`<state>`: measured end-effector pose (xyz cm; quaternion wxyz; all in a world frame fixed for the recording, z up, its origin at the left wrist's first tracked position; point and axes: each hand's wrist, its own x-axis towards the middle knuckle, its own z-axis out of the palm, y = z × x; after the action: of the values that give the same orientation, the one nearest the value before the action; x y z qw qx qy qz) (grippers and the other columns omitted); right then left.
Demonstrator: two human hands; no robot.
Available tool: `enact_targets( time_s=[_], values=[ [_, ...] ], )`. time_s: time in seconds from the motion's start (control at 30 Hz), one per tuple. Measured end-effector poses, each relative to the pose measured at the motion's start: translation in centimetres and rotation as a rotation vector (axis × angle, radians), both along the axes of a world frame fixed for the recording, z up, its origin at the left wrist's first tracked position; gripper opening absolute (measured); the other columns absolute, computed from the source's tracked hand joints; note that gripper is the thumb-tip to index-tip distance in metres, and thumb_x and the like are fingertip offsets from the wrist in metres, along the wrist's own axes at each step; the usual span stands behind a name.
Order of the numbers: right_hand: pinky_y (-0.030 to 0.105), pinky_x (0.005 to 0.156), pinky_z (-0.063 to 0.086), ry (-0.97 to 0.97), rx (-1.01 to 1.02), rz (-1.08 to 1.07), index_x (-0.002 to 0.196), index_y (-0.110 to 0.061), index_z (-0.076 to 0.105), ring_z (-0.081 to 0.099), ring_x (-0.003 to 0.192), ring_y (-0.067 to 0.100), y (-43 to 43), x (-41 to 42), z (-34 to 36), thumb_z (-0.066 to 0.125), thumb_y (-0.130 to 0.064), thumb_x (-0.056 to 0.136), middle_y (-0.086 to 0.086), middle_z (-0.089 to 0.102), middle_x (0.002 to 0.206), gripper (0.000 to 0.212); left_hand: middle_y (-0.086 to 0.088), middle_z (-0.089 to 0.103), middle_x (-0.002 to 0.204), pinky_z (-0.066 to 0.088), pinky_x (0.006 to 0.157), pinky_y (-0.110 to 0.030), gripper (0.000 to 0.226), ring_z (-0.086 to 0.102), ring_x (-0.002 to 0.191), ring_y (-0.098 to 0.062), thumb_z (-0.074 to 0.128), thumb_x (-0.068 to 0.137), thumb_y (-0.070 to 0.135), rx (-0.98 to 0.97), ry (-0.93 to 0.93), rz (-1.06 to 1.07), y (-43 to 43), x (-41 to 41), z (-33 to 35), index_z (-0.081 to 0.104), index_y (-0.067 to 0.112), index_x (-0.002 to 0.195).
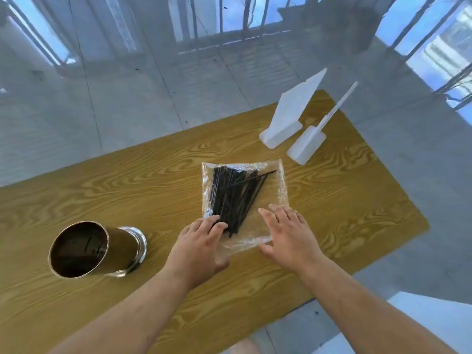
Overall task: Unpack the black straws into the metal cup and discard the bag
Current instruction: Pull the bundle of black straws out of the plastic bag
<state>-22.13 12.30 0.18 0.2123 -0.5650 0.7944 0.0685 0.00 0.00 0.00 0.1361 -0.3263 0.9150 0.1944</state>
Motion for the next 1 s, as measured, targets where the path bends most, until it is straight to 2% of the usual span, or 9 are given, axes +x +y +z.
enact_targets(
  time_s=[0.13, 0.27, 0.4, 0.53, 0.6, 0.7, 0.8, 0.9, 1.0],
  values=[
    [0.056, 0.128, 0.029, 0.030, 0.008, 0.009, 0.164, -0.027, 0.025, 0.033, 0.157, 0.035, 0.6, -0.6, -1.9, 0.061, -0.061, 0.095, 0.011, 0.036, 0.170, 0.085, 0.000, 0.045, 0.160, 0.035, 0.119, -0.044, 0.079, 0.042, 0.146, -0.024, 0.050, 0.084, 0.067, -0.042, -0.006, -0.057, 0.6, 0.2, -1.8, 0.047, 0.026, 0.151],
    [0.057, 0.130, 0.027, -0.004, 0.044, -0.016, 0.166, -0.028, 0.019, 0.028, 0.160, 0.036, 0.8, -0.8, -3.4, 0.067, -0.046, 0.094, 0.010, 0.031, 0.173, 0.088, 0.002, 0.032, 0.168, 0.026, 0.124, -0.044, 0.080, 0.030, 0.153, -0.023, 0.055, 0.089, 0.066, -0.048, -0.041, -0.039, 0.6, 0.3, -3.3, 0.036, 0.029, 0.157],
    [0.052, 0.127, 0.035, -0.002, -0.009, -0.035, 0.161, -0.025, 0.035, 0.042, 0.152, 0.033, 0.6, -0.7, -3.6, 0.065, -0.028, 0.096, 0.008, 0.044, 0.165, 0.072, 0.000, 0.033, 0.168, 0.027, 0.125, -0.045, 0.070, 0.031, 0.153, -0.025, 0.057, 0.096, 0.056, -0.076, -0.031, -0.044, 0.3, 0.1, -3.6, 0.038, 0.027, 0.157],
    [0.045, 0.111, 0.053, 0.005, -0.092, -0.040, 0.144, -0.018, 0.059, 0.061, 0.132, 0.029, -0.1, -0.8, -2.9, 0.061, -0.019, 0.099, 0.006, 0.062, 0.146, 0.045, -0.003, 0.042, 0.164, 0.034, 0.120, -0.045, 0.049, 0.038, 0.149, -0.027, 0.054, 0.098, 0.047, -0.077, -0.016, -0.038, 0.1, -0.4, -3.0, 0.055, 0.025, 0.142],
    [0.041, 0.099, 0.057, -0.007, -0.118, -0.043, 0.128, -0.017, 0.067, 0.066, 0.114, 0.023, -0.6, -0.9, -2.2, 0.055, -0.019, 0.104, 0.002, 0.070, 0.126, 0.028, -0.003, 0.047, 0.161, 0.038, 0.119, -0.045, 0.041, 0.043, 0.146, -0.026, 0.051, 0.100, 0.042, -0.072, -0.020, -0.029, -0.2, -0.6, -2.4, 0.060, 0.024, 0.135],
    [0.028, 0.075, 0.052, -0.042, -0.152, -0.056, 0.093, -0.023, 0.061, 0.058, 0.079, 0.011, -1.5, -1.1, -0.8, 0.049, -0.024, 0.109, -0.009, 0.061, 0.087, 0.021, 0.001, 0.062, 0.142, 0.045, 0.109, -0.042, 0.033, 0.055, 0.131, -0.023, 0.045, 0.101, 0.037, -0.084, 0.009, 0.003, -0.6, -0.6, -1.4, 0.065, 0.024, 0.123],
    [0.021, 0.062, 0.042, -0.151, -0.182, -0.113, 0.082, -0.024, 0.053, 0.051, 0.065, 0.006, -2.7, -1.4, 1.2, 0.054, -0.024, 0.109, -0.010, 0.056, 0.074, 0.027, 0.004, 0.068, 0.125, 0.049, 0.100, -0.039, 0.032, 0.062, 0.118, -0.022, 0.046, 0.099, 0.036, -0.106, 0.076, 0.071, -1.5, -0.4, 0.2, 0.064, 0.024, 0.122],
    [0.020, 0.057, 0.044, -0.237, -0.272, -0.194, 0.086, -0.021, 0.060, 0.058, 0.064, 0.007, -4.4, -1.8, 3.8, 0.060, -0.026, 0.107, -0.008, 0.062, 0.075, 0.021, 0.002, 0.066, 0.132, 0.051, 0.097, -0.042, 0.053, 0.063, 0.121, -0.026, 0.062, 0.089, 0.039, -0.094, 0.120, 0.132, -2.6, 0.1, 2.3, 0.054, 0.023, 0.140],
    [0.019, 0.055, 0.048, -0.331, -0.357, -0.248, 0.095, -0.022, 0.067, 0.063, 0.064, 0.003, -6.5, -1.9, 6.7, 0.065, -0.029, 0.106, -0.012, 0.067, 0.078, 0.013, -0.002, 0.062, 0.136, 0.055, 0.088, -0.043, 0.077, 0.067, 0.114, -0.030, 0.074, 0.081, 0.049, -0.143, 0.175, 0.096, -3.9, 0.5, 4.9, 0.045, 0.021, 0.146]
  ],
)
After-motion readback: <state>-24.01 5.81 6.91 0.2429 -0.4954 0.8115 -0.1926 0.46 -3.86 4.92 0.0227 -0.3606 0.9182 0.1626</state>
